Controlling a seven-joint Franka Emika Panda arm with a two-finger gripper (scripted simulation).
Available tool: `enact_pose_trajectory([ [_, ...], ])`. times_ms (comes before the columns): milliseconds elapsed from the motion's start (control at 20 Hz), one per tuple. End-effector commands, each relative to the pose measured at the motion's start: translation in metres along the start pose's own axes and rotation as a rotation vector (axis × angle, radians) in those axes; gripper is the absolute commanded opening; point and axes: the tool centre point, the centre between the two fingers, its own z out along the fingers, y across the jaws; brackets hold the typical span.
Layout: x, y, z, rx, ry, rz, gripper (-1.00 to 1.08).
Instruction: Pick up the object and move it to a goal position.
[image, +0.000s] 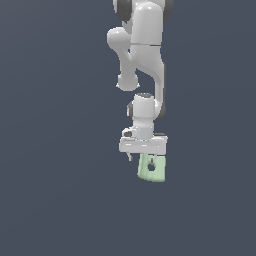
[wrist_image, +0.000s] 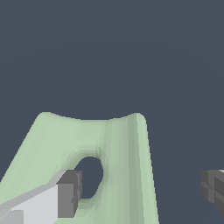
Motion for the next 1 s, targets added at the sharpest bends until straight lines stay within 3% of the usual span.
enact_pose_trajectory([
  [0, 0.000, 0.000, 0.007, 0.000, 0.000, 0.000, 1.08],
  [450, 0.000, 0.000, 0.024, 0.000, 0.002, 0.001, 1.08],
  [500, 0.000, 0.000, 0.024, 0.000, 0.002, 0.001, -1.00],
  [950, 0.000, 0.000, 0.024, 0.000, 0.002, 0.001, -1.00],
])
